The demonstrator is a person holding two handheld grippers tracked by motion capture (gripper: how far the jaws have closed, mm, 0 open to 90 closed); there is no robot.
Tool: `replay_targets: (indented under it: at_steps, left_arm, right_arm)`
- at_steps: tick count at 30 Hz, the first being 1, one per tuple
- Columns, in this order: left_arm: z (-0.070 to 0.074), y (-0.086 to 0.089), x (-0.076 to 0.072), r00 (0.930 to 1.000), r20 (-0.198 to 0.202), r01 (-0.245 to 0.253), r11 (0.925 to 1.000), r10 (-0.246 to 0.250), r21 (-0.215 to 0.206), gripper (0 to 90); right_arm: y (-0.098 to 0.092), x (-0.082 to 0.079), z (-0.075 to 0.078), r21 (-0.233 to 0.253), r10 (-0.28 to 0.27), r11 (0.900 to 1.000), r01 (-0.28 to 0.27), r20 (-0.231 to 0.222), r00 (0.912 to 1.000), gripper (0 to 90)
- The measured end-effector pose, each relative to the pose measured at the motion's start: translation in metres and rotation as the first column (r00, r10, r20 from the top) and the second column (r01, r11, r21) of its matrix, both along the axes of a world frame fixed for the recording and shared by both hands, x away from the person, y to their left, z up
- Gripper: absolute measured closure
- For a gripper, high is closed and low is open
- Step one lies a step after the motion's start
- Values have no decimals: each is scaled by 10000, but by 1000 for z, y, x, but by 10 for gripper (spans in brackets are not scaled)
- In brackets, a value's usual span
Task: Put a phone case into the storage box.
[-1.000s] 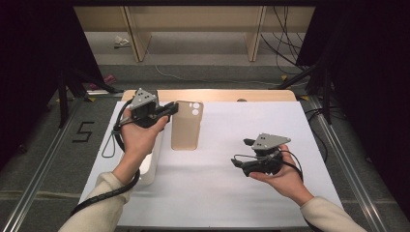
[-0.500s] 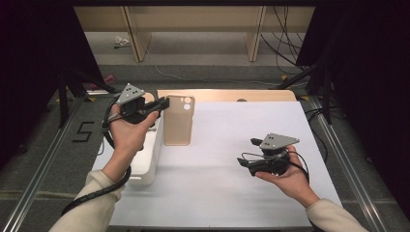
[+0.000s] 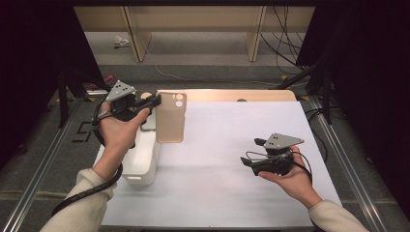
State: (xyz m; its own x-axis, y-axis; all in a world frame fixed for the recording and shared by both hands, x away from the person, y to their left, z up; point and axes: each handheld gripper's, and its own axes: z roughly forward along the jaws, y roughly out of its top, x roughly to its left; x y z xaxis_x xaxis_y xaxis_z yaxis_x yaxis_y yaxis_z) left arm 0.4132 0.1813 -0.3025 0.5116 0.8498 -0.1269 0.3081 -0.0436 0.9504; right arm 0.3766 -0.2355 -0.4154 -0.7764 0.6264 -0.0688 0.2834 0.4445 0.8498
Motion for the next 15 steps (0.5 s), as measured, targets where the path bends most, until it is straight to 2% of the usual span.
replay_targets:
  at_steps: [15]
  left_arm:
    - [6,22,1,9993,92,-357,9993,358,-60,835]
  right_arm:
    - [-3,0,2,196,-208,9996,208,-13,9998,173]
